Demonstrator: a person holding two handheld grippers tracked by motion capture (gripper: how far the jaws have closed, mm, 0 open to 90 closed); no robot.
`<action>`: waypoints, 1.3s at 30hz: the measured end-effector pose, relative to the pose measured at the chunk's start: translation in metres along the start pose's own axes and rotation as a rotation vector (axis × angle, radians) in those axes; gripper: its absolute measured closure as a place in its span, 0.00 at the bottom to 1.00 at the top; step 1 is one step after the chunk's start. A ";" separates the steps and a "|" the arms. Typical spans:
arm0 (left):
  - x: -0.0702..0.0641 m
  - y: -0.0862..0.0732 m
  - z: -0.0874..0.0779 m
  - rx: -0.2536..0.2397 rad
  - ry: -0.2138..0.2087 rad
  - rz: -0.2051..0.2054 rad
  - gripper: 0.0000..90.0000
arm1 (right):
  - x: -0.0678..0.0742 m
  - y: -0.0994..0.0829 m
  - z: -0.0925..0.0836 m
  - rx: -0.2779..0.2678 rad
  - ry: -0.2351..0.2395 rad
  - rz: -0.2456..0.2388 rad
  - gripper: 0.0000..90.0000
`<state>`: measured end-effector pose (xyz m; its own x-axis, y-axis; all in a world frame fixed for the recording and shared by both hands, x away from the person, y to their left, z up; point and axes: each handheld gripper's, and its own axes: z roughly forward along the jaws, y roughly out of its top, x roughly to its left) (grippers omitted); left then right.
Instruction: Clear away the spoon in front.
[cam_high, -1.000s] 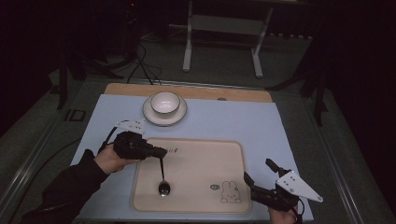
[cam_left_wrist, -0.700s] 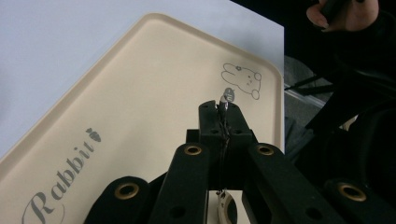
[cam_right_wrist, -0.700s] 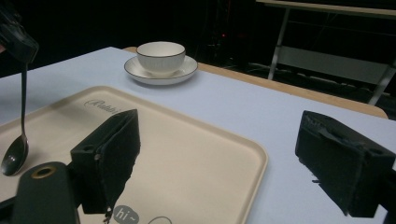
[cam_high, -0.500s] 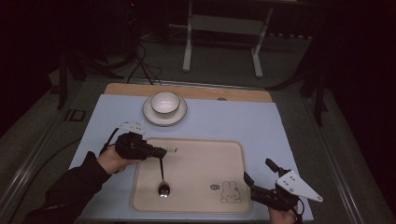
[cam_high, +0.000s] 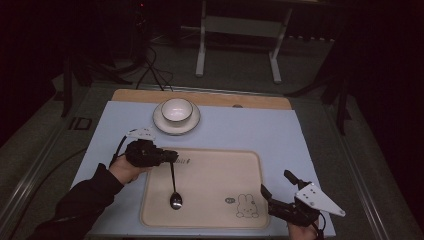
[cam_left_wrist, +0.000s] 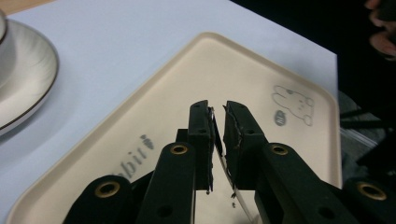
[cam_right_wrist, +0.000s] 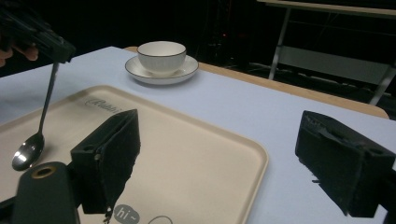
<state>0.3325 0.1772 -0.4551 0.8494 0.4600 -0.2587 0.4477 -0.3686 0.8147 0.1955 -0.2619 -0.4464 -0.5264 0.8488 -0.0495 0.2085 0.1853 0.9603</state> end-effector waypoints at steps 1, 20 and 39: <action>0.000 0.000 0.000 0.000 0.000 0.000 0.91 | 0.000 0.000 0.000 0.000 0.000 0.000 0.15; 0.014 -0.011 0.031 -0.009 0.122 -0.104 0.89 | 0.000 0.000 0.000 0.001 0.002 -0.003 0.15; 0.029 -0.027 0.057 0.022 0.209 -0.195 0.85 | 0.001 0.000 0.001 0.006 0.007 -0.008 0.15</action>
<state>0.3605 0.1542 -0.5145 0.6717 0.6799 -0.2943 0.6047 -0.2735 0.7480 0.1960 -0.2610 -0.4469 -0.5341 0.8437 -0.0547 0.2092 0.1946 0.9583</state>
